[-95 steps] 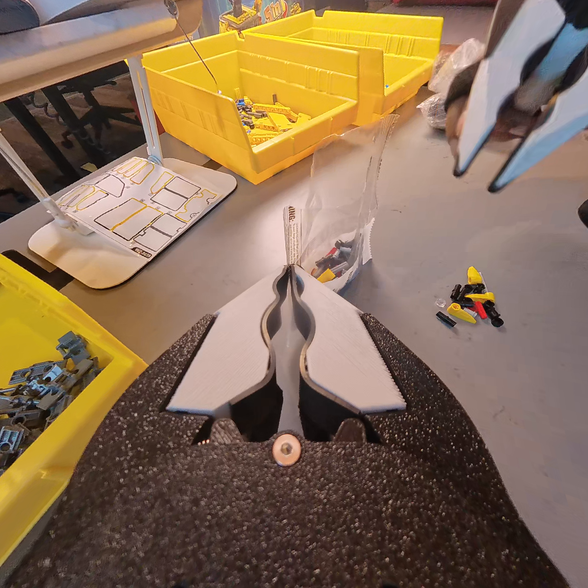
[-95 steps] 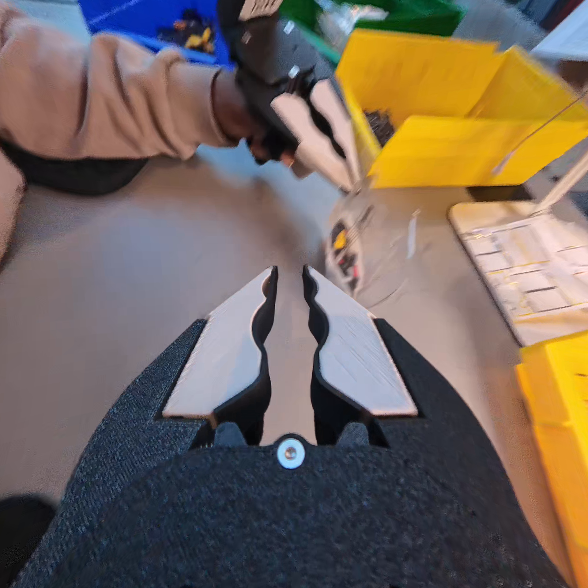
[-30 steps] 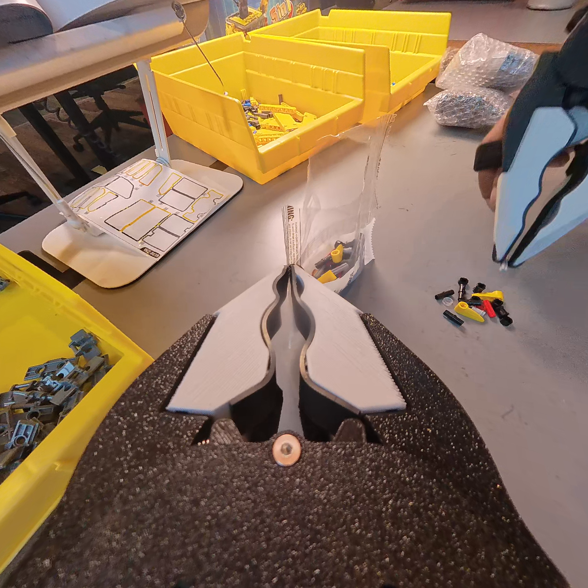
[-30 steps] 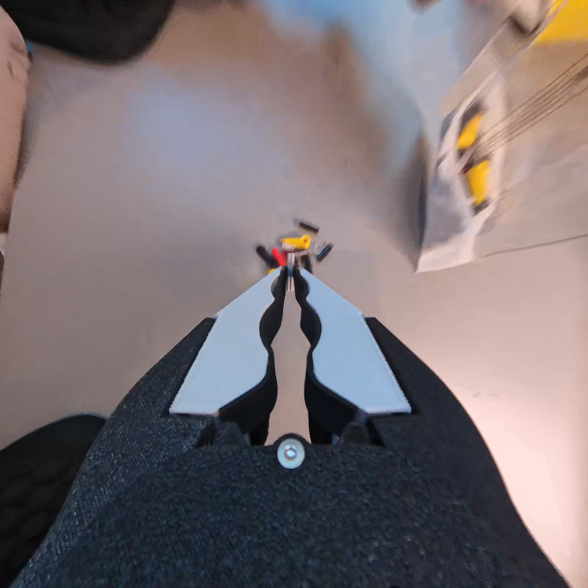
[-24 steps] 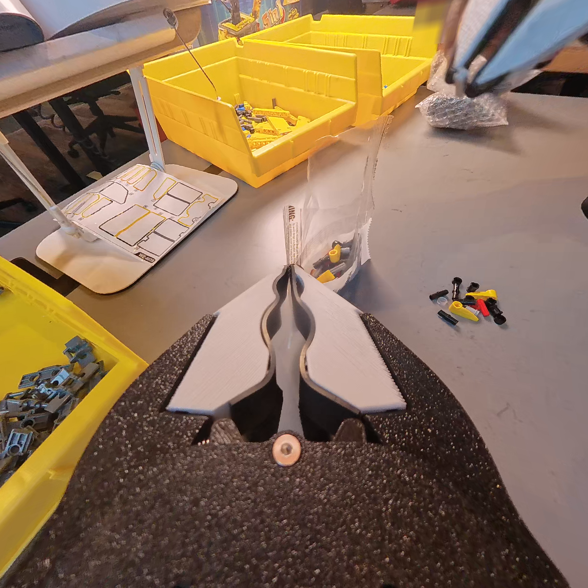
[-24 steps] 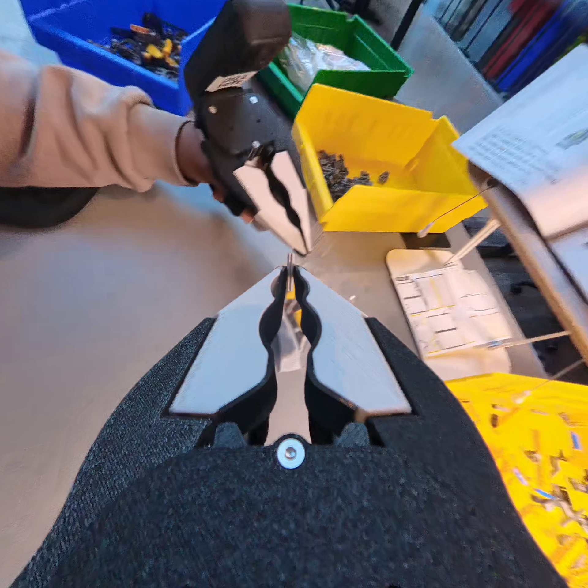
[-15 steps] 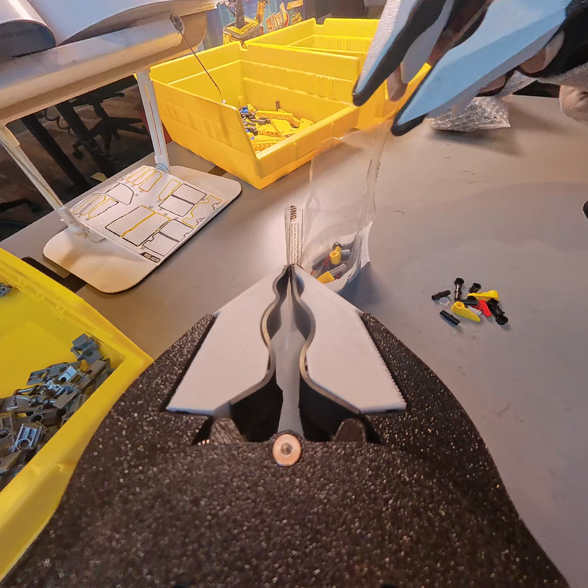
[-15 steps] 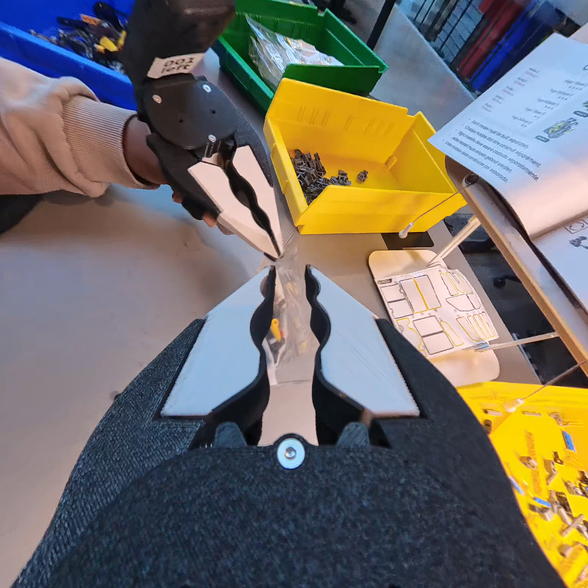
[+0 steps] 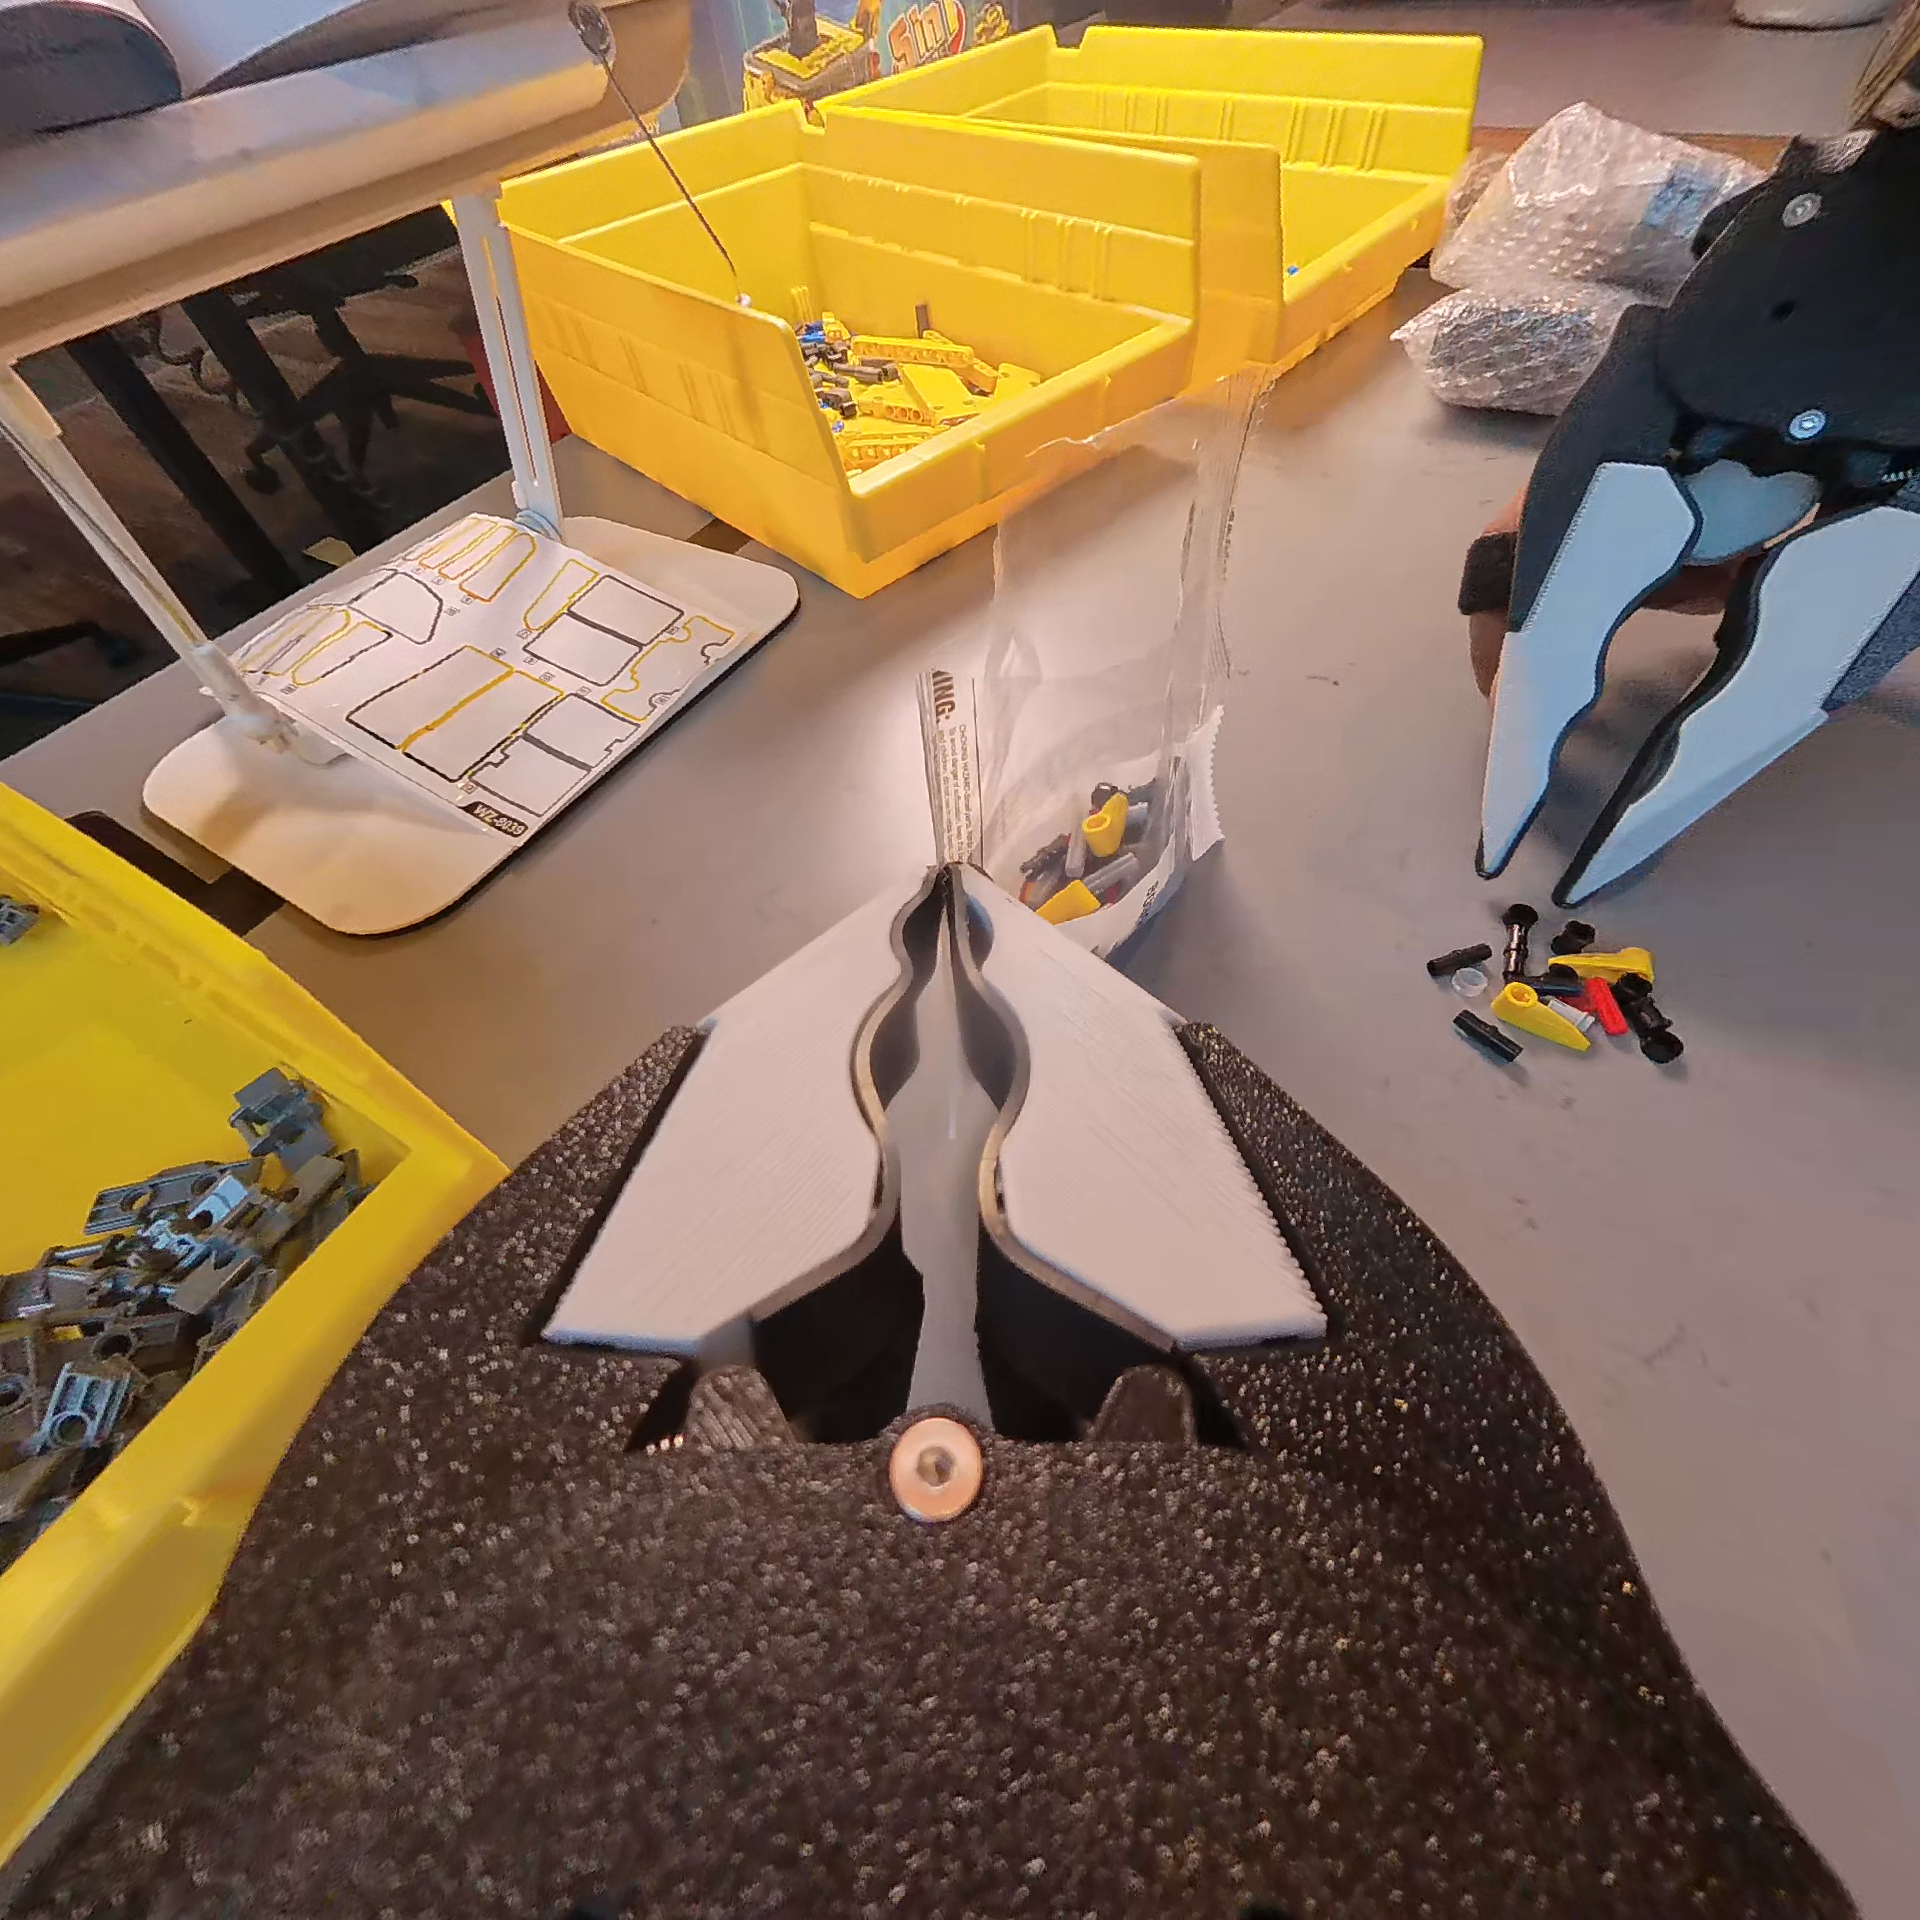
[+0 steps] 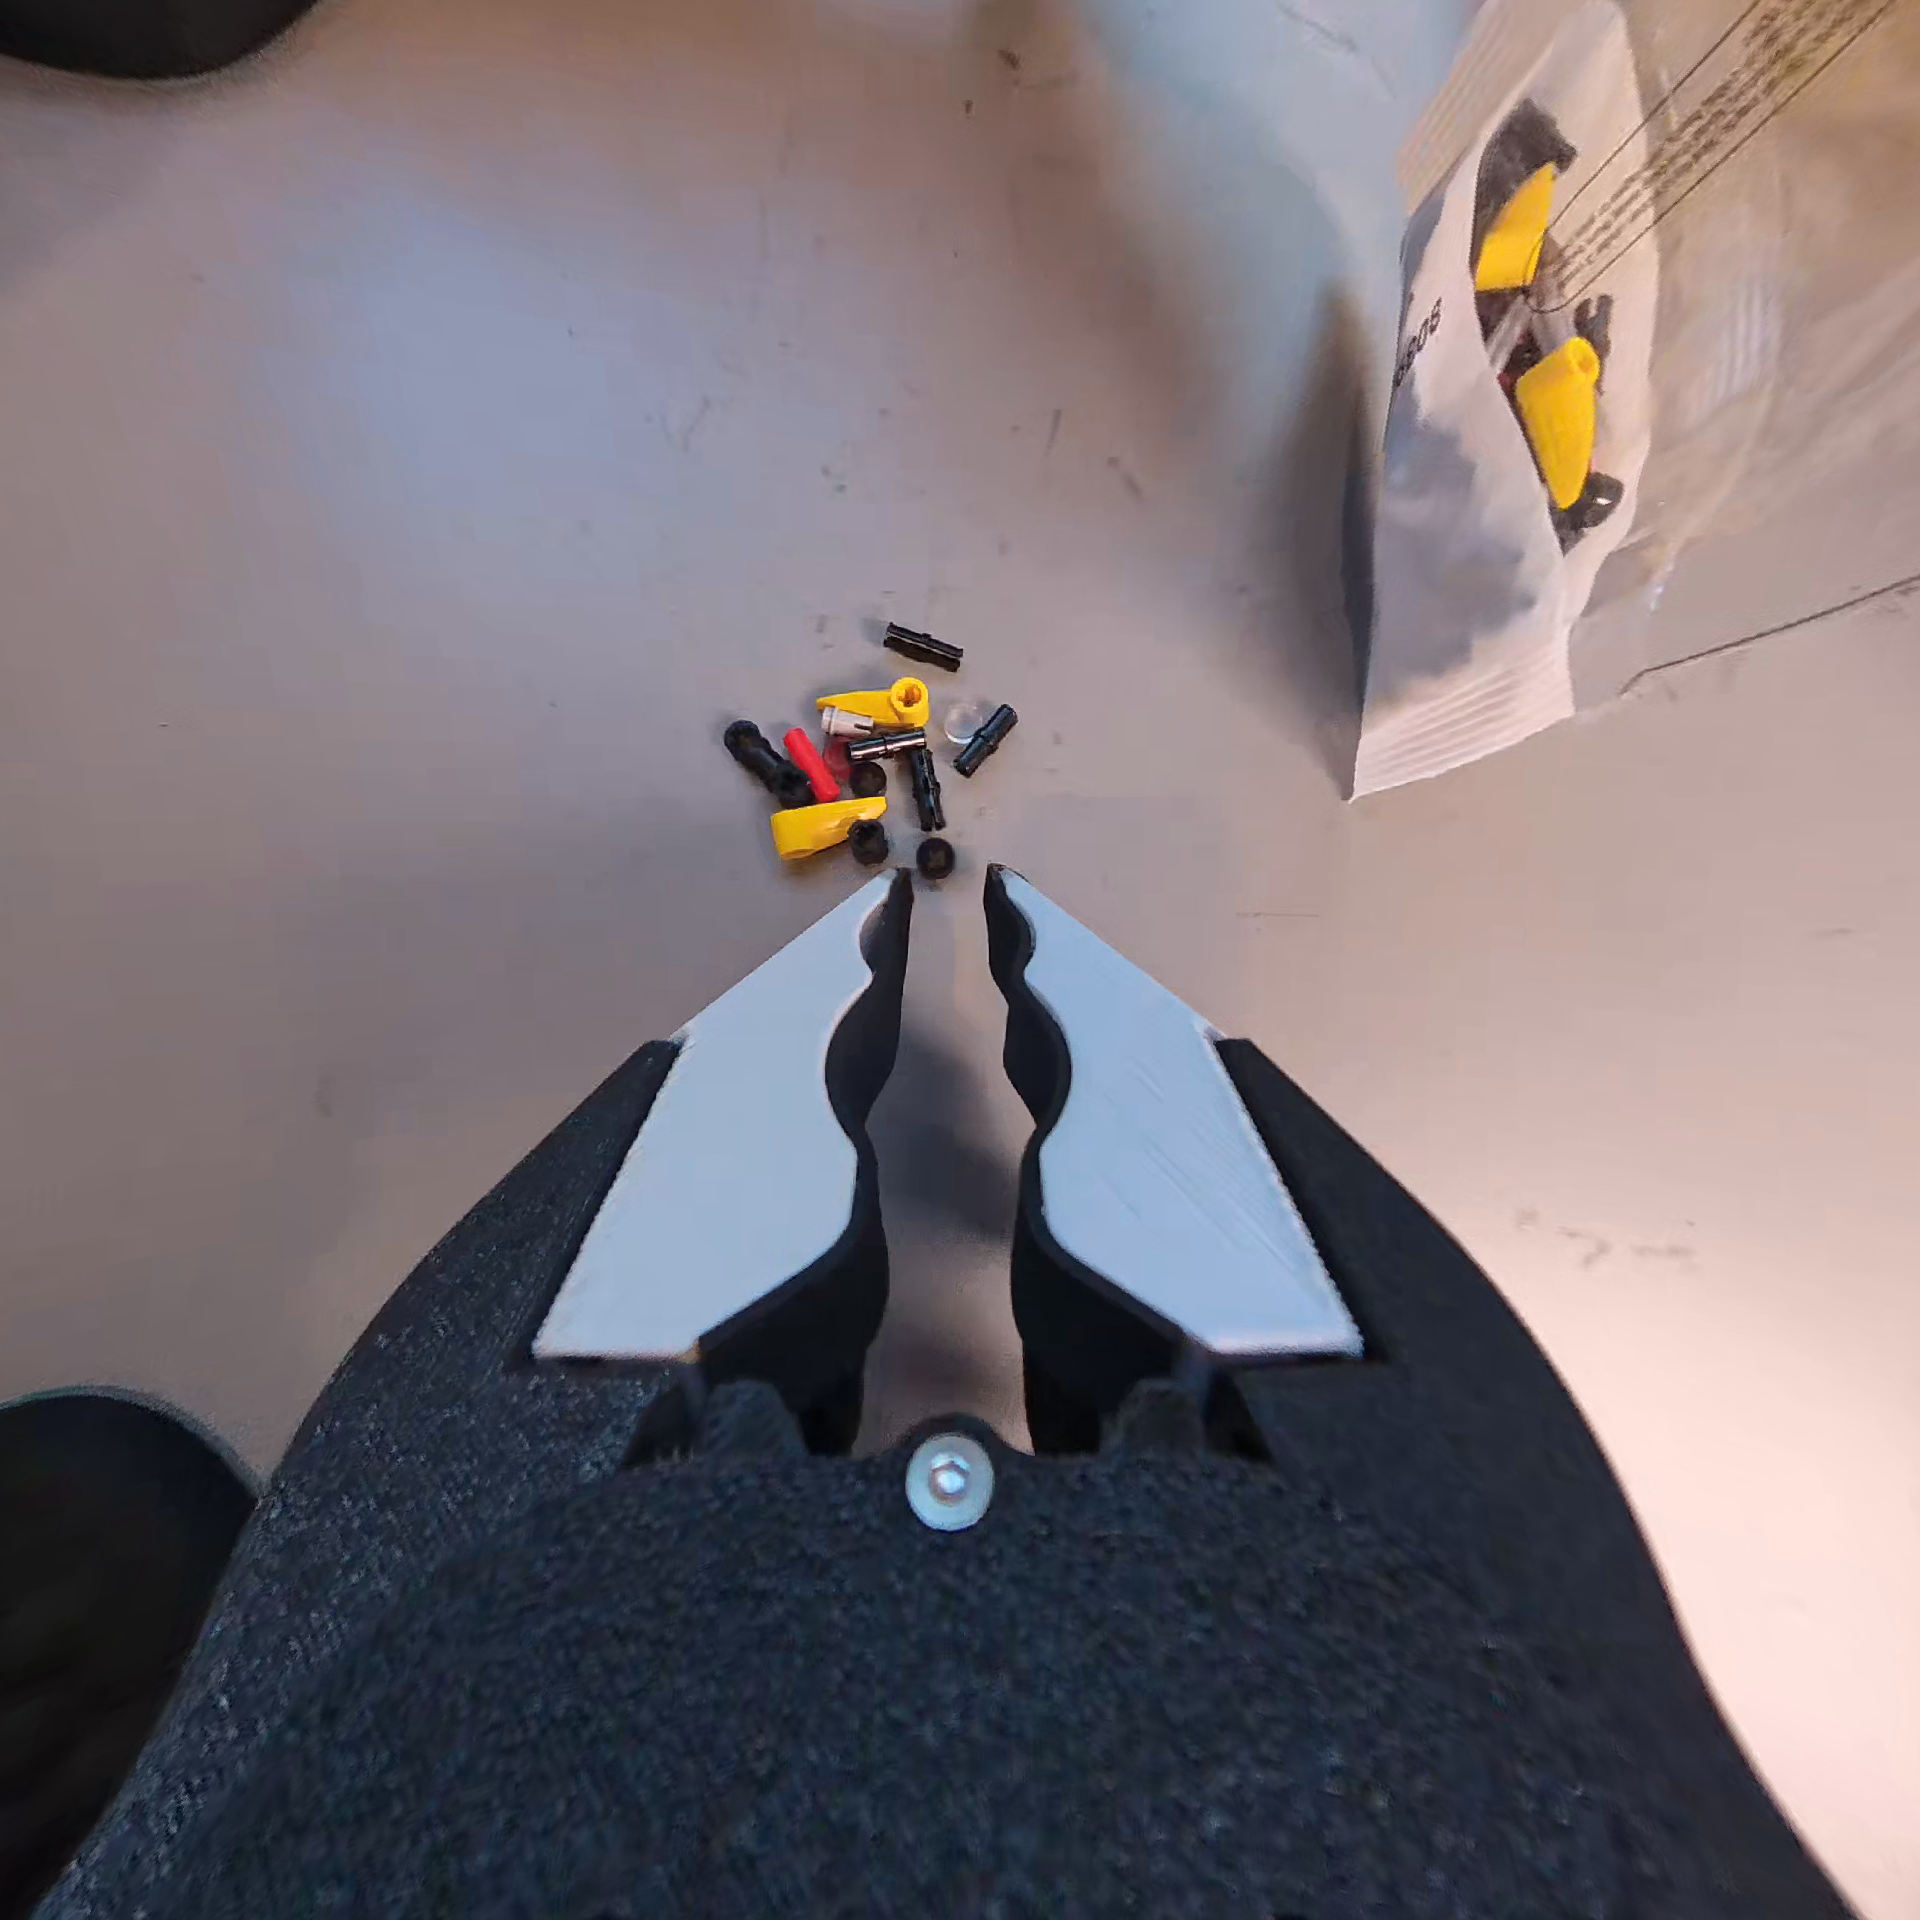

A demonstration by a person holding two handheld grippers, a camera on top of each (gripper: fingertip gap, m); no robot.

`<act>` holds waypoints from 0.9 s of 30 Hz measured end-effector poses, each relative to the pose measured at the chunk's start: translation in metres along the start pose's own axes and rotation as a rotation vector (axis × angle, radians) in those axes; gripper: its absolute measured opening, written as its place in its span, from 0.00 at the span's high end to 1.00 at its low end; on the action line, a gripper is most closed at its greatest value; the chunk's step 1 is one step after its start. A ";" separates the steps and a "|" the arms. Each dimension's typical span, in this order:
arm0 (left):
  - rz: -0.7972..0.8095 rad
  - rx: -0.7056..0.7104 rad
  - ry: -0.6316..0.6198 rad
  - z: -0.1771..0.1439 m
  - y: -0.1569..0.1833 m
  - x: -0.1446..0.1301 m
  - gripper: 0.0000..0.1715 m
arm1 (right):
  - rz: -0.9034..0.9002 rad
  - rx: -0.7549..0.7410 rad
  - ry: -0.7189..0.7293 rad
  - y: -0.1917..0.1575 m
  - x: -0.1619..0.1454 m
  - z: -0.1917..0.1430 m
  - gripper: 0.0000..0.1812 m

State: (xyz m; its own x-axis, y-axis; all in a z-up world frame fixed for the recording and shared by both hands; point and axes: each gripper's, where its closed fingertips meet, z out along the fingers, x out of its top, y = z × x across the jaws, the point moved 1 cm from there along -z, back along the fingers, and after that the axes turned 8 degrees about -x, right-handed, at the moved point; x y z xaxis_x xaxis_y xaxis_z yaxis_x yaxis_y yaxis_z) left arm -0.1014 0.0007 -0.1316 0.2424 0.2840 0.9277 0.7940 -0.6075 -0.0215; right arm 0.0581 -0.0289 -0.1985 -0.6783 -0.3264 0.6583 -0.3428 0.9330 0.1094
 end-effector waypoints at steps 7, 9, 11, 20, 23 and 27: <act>-0.002 -0.002 -0.004 0.000 -0.001 -0.002 1.00 | -0.032 0.028 -0.030 -0.003 0.002 0.007 0.97; -0.001 -0.002 -0.002 0.000 -0.001 -0.001 1.00 | -0.042 0.031 -0.034 -0.003 0.003 0.007 0.97; -0.001 -0.004 -0.001 0.000 0.000 0.000 1.00 | -0.043 0.017 0.015 0.002 0.017 0.000 0.97; 0.013 -0.011 0.010 -0.001 0.002 0.003 1.00 | -0.100 -0.348 0.268 0.090 0.141 -0.054 0.97; 0.010 -0.011 0.012 -0.002 0.002 0.004 1.00 | -0.089 -0.404 0.234 0.104 0.139 -0.044 0.93; 0.008 -0.005 0.015 -0.004 0.000 0.004 1.00 | -0.065 -0.376 0.340 0.086 0.134 -0.056 0.92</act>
State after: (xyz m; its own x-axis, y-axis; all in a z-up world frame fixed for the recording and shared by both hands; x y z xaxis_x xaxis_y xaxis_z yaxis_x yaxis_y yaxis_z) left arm -0.1024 -0.0008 -0.1263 0.2403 0.2676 0.9331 0.7894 -0.6133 -0.0274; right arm -0.0263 0.0158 -0.0591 -0.3925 -0.3758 0.8395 -0.0773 0.9230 0.3771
